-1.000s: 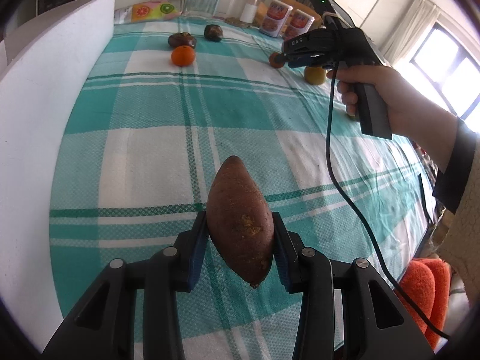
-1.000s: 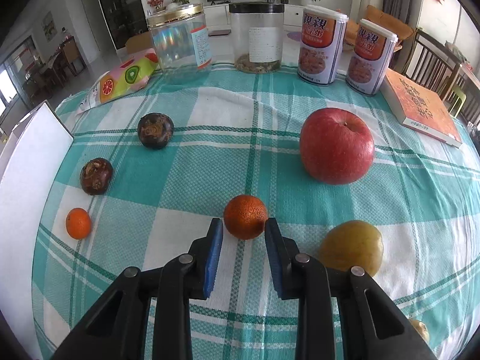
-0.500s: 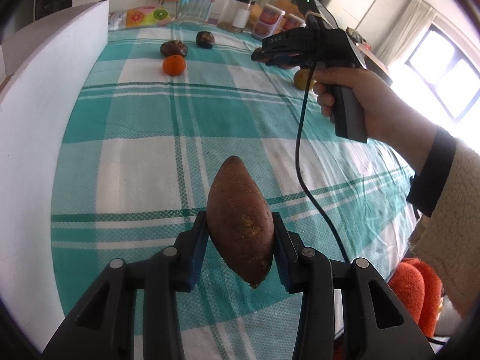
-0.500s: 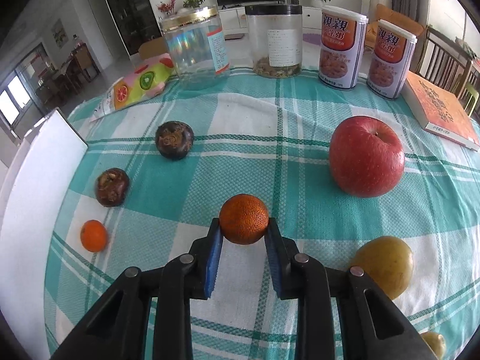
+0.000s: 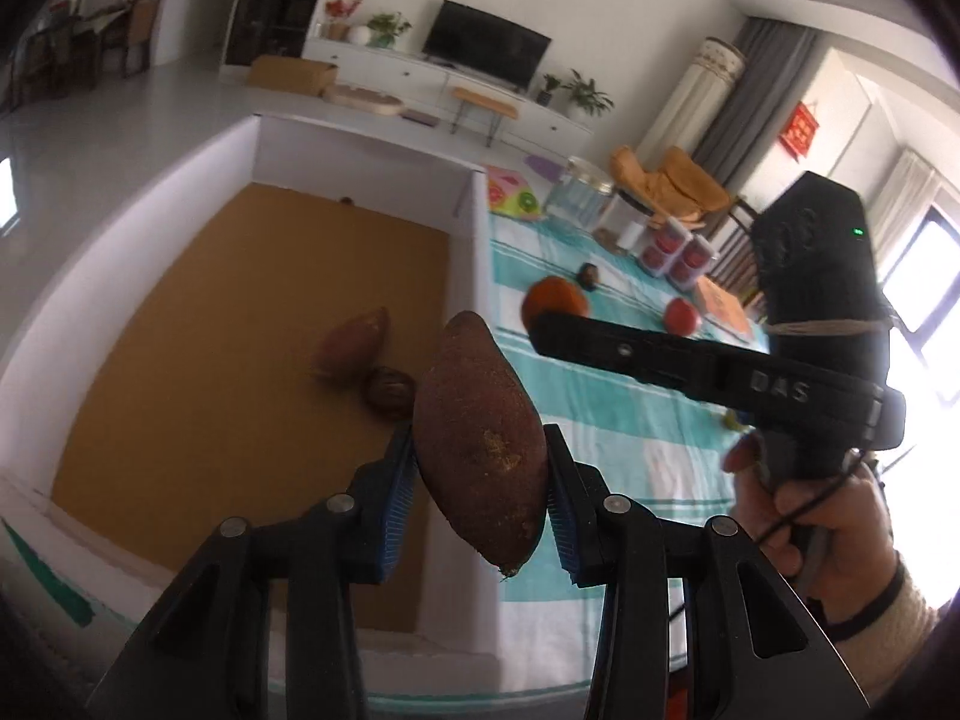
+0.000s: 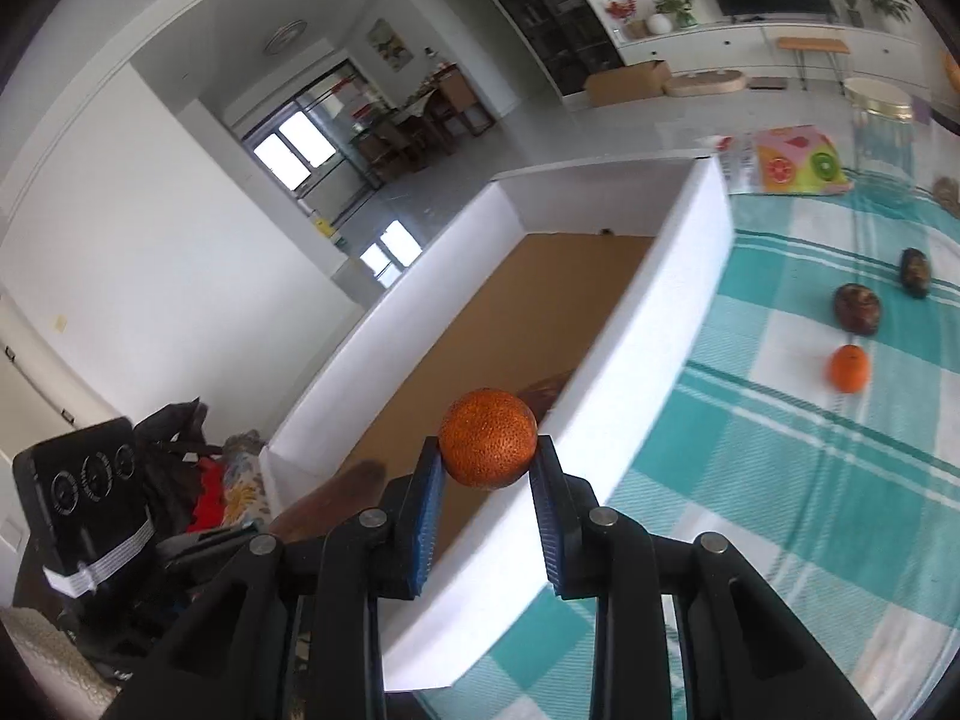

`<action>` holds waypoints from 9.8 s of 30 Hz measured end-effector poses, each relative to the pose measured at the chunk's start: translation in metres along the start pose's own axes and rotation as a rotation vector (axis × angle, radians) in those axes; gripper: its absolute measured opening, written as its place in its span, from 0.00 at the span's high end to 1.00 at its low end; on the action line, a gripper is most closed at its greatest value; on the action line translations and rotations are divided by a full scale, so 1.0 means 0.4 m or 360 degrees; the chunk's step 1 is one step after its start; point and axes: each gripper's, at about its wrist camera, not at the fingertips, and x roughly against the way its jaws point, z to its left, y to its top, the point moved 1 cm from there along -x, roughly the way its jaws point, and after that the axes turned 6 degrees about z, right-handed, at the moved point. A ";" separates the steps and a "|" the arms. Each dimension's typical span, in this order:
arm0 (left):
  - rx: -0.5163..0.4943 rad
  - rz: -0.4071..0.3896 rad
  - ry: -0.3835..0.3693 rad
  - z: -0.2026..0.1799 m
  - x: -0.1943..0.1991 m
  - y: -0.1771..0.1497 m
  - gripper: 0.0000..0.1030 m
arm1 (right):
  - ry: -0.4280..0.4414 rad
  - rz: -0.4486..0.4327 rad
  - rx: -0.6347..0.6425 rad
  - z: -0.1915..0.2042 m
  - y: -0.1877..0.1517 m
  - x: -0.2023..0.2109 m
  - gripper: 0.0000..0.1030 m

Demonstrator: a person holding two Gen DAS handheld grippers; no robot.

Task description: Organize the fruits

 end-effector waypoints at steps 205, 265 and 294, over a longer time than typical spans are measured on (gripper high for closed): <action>-0.0870 0.0231 -0.0008 -0.502 -0.511 -0.146 0.68 | -0.0837 -0.0918 -0.1160 -0.533 -0.684 0.492 0.48; -0.0489 -0.0086 -0.0067 -0.292 -0.116 -0.022 0.21 | -0.1422 -0.0417 -0.0480 -0.416 -0.454 0.301 0.00; -0.0785 0.0206 0.0155 -0.480 -0.576 -0.131 0.12 | -0.1573 -0.0279 -0.0887 -0.565 -0.585 0.403 0.00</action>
